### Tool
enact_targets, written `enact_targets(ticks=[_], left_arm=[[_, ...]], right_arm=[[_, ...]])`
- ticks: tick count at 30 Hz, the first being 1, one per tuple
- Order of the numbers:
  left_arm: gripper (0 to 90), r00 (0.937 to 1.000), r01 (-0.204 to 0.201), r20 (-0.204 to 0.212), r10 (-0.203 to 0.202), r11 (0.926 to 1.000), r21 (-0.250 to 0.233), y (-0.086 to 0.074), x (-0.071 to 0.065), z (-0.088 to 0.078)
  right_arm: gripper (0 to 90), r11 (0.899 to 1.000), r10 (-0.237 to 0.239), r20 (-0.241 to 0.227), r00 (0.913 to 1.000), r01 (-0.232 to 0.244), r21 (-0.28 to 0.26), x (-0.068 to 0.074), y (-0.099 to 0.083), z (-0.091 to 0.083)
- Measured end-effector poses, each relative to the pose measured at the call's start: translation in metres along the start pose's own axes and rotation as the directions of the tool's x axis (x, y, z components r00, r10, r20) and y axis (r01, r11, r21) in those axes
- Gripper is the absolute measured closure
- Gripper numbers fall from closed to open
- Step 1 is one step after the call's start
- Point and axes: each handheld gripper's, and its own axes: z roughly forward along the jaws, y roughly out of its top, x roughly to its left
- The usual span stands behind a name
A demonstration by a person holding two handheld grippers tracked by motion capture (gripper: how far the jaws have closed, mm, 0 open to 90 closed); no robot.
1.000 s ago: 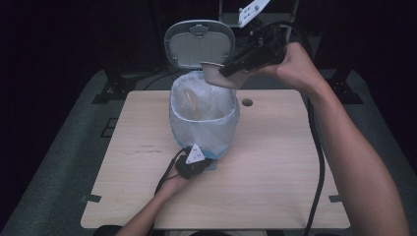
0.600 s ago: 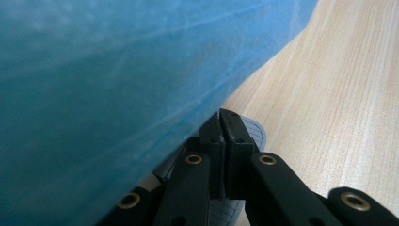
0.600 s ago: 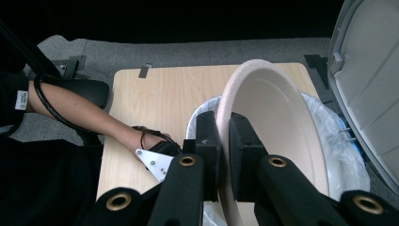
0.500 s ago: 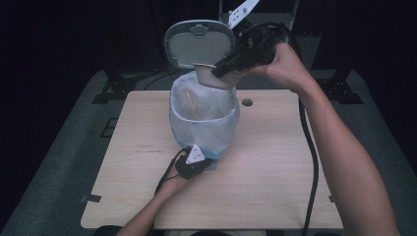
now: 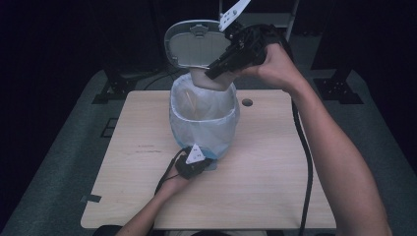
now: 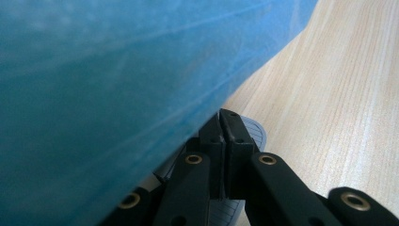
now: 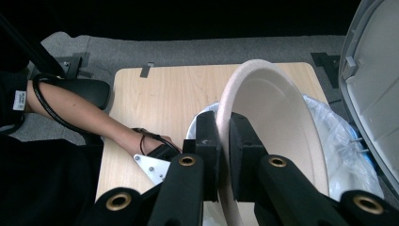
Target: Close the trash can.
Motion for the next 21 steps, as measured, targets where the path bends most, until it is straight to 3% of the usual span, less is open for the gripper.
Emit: enact_targets(ticks=[21], left_arm=[[88.9, 1.0000, 0.004, -0.001, -0.004, 1.0000, -0.001, 0.000, 0.000, 0.000]], right_arm=[[83.2, 1.000, -0.005, -0.027, 0.9996, 0.005, 0.028, -0.007, 0.006, 0.023]])
